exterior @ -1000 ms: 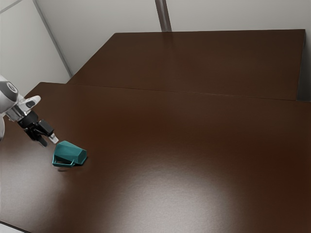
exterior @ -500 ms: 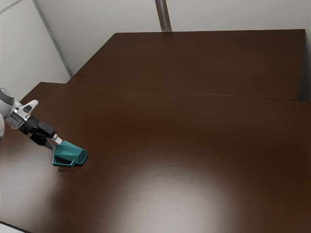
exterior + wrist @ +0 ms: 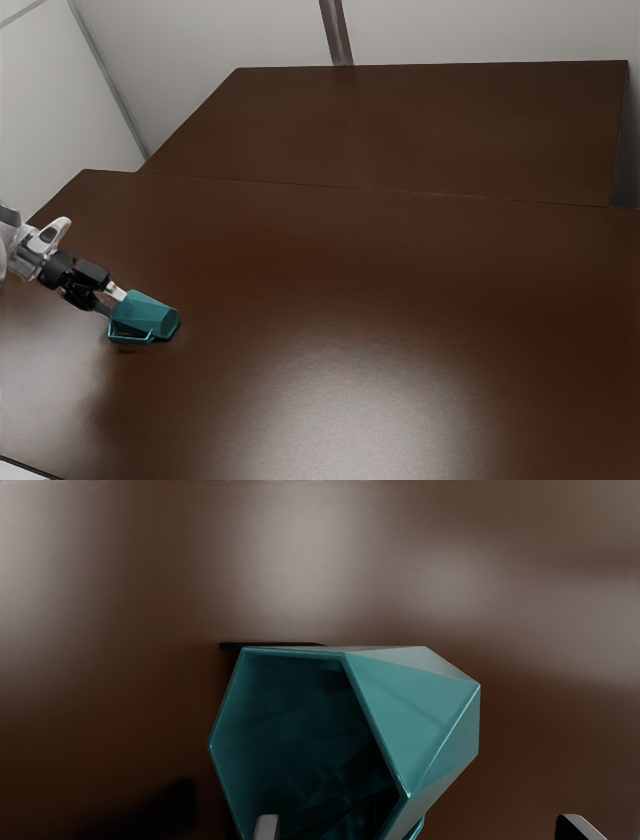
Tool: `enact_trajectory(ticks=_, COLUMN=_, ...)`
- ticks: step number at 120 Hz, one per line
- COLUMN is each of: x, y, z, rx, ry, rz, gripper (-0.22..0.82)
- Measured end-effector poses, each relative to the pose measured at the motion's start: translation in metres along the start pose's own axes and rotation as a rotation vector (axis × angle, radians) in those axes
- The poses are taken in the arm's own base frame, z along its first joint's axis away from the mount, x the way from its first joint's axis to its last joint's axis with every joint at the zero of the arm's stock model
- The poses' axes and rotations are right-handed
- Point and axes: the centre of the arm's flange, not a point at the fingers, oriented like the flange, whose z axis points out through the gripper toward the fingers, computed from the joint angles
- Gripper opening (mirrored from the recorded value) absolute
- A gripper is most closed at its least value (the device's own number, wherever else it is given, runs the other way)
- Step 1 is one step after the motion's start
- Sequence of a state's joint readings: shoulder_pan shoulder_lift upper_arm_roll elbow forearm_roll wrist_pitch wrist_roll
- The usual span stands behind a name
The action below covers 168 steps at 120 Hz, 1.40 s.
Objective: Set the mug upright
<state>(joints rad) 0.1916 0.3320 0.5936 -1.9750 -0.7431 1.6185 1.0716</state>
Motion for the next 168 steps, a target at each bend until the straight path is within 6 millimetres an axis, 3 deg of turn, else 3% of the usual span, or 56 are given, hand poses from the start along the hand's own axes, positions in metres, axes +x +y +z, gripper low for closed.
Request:
enact_trajectory(ticks=113, x=0.009, y=-0.007, z=0.026, rx=-0.109, ry=0.057, rz=-0.018, gripper=0.6)
enact_trajectory(ticks=132, x=0.011, y=-0.007, z=0.027, rx=-0.108, ry=0.064, rz=-0.017, gripper=0.49)
enact_trajectory(ticks=168, x=0.012, y=-0.006, z=0.029, rx=-0.11, ry=0.072, rz=-0.016, gripper=0.19)
